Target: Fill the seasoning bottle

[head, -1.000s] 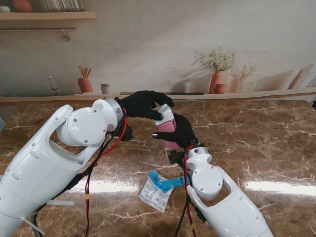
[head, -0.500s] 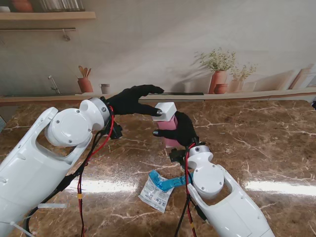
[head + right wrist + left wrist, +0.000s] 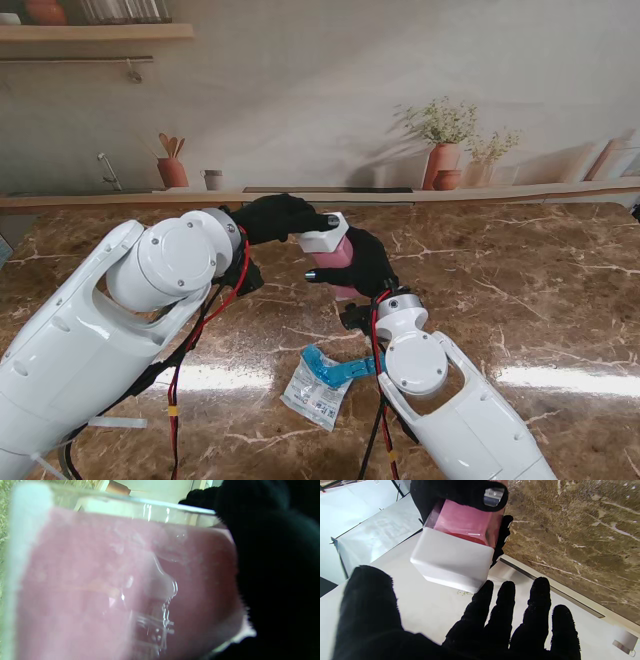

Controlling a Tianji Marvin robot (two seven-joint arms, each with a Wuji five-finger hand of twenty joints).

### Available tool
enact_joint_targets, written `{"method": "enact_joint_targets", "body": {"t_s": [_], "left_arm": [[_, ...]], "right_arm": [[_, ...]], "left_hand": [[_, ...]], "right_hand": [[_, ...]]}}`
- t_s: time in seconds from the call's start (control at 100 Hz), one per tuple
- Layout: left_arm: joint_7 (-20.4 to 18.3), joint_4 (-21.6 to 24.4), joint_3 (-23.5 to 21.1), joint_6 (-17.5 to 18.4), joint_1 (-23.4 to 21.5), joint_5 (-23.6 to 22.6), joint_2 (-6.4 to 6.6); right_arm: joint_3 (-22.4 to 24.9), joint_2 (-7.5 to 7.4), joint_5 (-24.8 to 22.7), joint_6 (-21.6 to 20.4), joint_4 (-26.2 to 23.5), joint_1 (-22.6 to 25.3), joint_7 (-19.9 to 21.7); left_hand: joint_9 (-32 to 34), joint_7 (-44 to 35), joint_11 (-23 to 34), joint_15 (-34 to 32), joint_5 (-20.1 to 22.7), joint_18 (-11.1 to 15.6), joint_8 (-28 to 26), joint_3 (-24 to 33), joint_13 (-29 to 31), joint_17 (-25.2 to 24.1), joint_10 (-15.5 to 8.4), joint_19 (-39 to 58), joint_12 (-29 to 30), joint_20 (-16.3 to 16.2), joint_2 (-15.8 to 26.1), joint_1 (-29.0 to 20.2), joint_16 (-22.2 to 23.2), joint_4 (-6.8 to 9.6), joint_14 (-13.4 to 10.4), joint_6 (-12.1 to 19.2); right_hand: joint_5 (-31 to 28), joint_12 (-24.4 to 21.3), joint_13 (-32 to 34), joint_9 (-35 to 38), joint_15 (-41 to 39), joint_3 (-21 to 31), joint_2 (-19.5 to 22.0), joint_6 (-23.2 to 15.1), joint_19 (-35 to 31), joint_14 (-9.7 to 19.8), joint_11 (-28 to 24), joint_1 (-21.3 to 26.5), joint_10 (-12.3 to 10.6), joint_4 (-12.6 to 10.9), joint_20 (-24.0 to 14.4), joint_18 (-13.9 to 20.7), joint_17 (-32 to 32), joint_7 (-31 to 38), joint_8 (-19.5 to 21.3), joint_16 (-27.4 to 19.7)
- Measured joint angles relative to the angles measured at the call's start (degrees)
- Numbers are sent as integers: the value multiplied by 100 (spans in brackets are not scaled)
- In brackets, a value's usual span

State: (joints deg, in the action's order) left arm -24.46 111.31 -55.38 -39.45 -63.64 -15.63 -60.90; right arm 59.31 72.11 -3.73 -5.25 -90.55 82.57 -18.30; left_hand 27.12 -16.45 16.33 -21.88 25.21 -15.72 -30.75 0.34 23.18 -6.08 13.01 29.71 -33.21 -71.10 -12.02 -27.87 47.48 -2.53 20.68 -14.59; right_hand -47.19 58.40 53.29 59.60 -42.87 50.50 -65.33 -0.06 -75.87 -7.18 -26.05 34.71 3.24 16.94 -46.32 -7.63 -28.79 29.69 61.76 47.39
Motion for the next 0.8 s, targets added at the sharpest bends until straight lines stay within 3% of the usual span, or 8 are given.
{"method": "enact_joint_targets", "body": {"t_s": [0.17, 0.27, 0.38, 0.45, 0.55, 0.65, 0.72, 0.8], "left_arm": [[-189, -4, 308, -227, 242, -246, 102], [-562, -13, 470, -188, 383, -685, 171], [-449, -23, 380, 16, 324, -521, 159], [-380, -50, 260, 360, 217, -484, 134], [-625, -63, 231, 546, 208, -628, 148], [-744, -100, 175, 655, 231, -636, 165], [-789, -196, 92, 1169, 223, -644, 179], [-1140, -261, -117, 1585, 198, -542, 199]], "right_arm": [[-48, 3, -52, 1, 83, -28, -117], [-52, 3, -74, 1, 107, -40, -119], [-42, 4, -71, 0, 127, -49, -117], [-21, 7, -29, -1, 122, -51, -106], [-20, 8, 22, -1, 117, -47, -78], [-27, 9, 77, 0, 97, -33, -53], [-28, 9, 99, 0, 82, -33, -46], [-28, 9, 100, -6, 77, -34, -29]], "left_hand": [[373, -482, 276, -286, -127, -123, -586, 3, 243, 40, 59, 1058, -228, 880, -59, -308, 291, 0, 31, -74], [483, -1032, 422, -350, -75, -189, -826, -60, 343, 41, 22, 1114, -295, 1085, -378, -1290, 377, 20, 31, -15], [484, -885, 426, -271, -105, -197, -827, 4134, 283, 41, -143, 705, -316, 1239, -1754, -741, 217, -71, -86, -65], [425, -278, 351, 66, -191, 45, -428, 5380, -77, -24, -304, -6, -227, 1175, -1974, -998, 17, -425, -298, -22], [253, 322, 202, 296, -616, 352, 111, 5633, -344, -96, -568, -789, -84, 637, -1878, -2174, -109, -494, -467, 794], [-6, 198, 21, 443, -659, 548, 470, 5767, -471, -93, -703, -1104, 164, 581, -1252, -3501, -180, -422, -545, 1475], [-520, 194, -211, 671, -664, 645, 829, 5767, -779, -84, -774, -1378, 458, 899, -1219, -3502, -350, -420, -651, 1496], [-1220, 423, -455, 921, -1038, 738, 1332, 5883, -1229, 46, -870, -1680, 831, 1832, -1332, -2991, -607, -252, -771, 1533]], "right_hand": [[-30, 0, 0, 1, 0, 0, -13, 0, 0, 0, -15, 0, 0, 0, 0, 0, 0, 0, 0, 0], [-30, 0, 0, 1, 0, 0, -13, 0, 0, 0, -18, 0, 0, 0, 0, 0, 0, 0, 0, 0], [-30, 0, 0, 1, 0, 0, -13, 0, 0, 0, -20, 0, 0, 0, 0, 0, 0, 0, 0, 0], [-31, 0, 0, 1, 0, 0, -13, 0, 0, 0, -21, 0, 0, 0, 0, 0, 0, 0, 0, 0], [-48, 0, 0, 1, 0, 0, -46, 0, 0, 0, -45, 1, 0, 0, 0, 0, 0, 0, 0, 0], [-63, 0, 0, 1, 0, 0, -84, -31, 0, 6, -48, 2, -4, 0, 0, 0, 5, 0, 0, 0], [-63, 0, 0, 1, 0, 0, -84, -31, 0, 7, -49, 2, -5, 0, 0, 0, 6, 0, 0, 0], [-66, 0, 0, 1, 0, 0, -85, -34, 0, 10, -49, 2, -10, 0, 0, 0, 7, 0, 0, 0]]}}
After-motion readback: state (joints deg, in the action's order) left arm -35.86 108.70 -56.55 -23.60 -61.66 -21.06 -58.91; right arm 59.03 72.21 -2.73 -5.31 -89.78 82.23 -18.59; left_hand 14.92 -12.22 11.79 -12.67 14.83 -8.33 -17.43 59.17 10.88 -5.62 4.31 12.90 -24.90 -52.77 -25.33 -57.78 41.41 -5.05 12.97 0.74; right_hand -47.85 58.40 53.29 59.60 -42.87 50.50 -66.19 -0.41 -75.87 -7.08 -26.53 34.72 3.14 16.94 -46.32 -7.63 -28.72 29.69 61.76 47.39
